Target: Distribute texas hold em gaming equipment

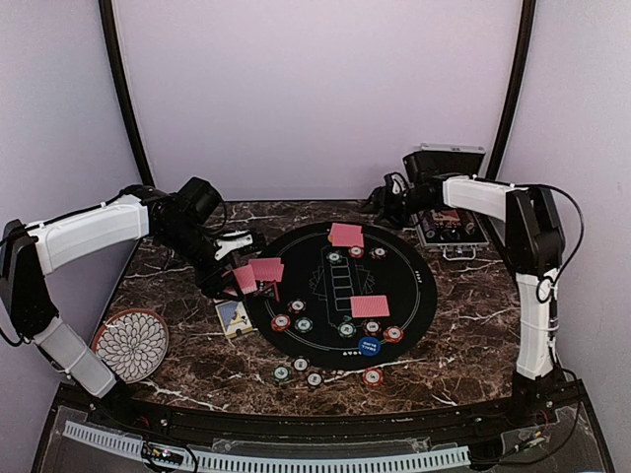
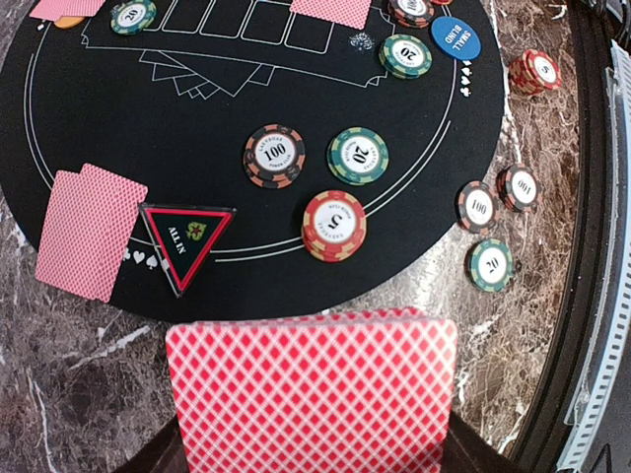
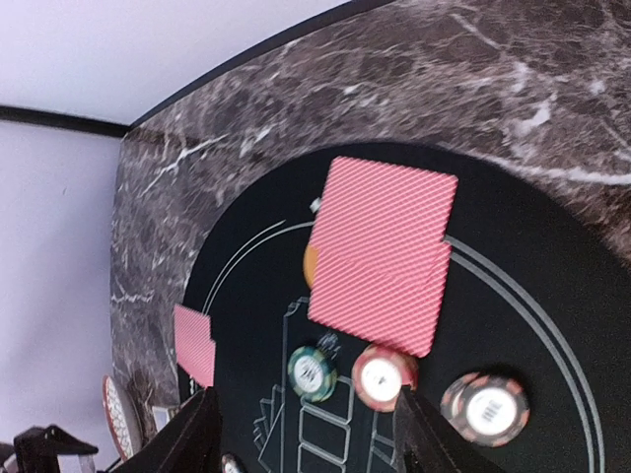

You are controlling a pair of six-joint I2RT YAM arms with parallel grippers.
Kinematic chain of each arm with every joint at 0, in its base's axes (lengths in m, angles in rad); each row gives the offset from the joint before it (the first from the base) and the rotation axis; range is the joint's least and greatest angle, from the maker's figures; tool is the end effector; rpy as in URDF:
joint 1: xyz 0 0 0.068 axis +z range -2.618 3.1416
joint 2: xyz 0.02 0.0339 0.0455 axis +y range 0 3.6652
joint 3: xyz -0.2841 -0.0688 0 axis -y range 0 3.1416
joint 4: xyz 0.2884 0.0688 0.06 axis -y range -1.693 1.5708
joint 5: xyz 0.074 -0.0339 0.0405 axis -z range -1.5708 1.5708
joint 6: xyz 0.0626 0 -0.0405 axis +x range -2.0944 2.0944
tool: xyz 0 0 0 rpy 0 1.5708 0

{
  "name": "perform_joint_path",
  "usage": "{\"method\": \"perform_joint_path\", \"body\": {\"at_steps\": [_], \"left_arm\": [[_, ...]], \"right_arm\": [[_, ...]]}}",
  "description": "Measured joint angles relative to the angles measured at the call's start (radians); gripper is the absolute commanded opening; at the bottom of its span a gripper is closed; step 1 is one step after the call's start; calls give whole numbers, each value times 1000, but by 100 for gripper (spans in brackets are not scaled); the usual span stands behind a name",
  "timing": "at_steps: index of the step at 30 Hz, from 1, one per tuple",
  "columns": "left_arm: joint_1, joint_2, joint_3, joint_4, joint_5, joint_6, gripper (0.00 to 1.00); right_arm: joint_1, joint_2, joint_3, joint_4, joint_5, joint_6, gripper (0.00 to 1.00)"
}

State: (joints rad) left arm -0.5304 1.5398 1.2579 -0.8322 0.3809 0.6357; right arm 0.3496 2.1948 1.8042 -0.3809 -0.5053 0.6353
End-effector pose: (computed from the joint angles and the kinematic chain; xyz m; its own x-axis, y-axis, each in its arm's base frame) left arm 0.3015 -0.2038 0.2563 -0.2602 0.7916 -0.5529 0.9513 0.3080 -0.0066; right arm 0.5231 0.2230 0.1999 -0.8986 0.2251 -0.3767 -0.1149 0.7077 0.6971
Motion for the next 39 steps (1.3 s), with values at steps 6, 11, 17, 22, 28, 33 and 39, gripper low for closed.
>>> {"method": "perform_joint_path", "body": {"at_steps": [6,11,17,22,28,33,39], "left_arm": [[0,0,0,0,0,0,0],[0,0,0,0,1,0,0],[0,0,0,0,2,-1,0],[0,0,0,0,2,-1,0],[0,0,0,0,2,-1,0],[0,0,0,0,3,-1,0],[0,0,0,0,4,-1,0]], "right_arm": [[170,-198,-224,142,-71,61,76],[339,-227,-341,288,-162,160,77],[437,-198,-392,426,-221,283,78],[483,-160,-389,541,-250,360,78],[517,-95,-351,627,-268,426,78],[533,-48,-310,675,-284,466,78],[558,-2,-258,709,-305,499,77]]}}
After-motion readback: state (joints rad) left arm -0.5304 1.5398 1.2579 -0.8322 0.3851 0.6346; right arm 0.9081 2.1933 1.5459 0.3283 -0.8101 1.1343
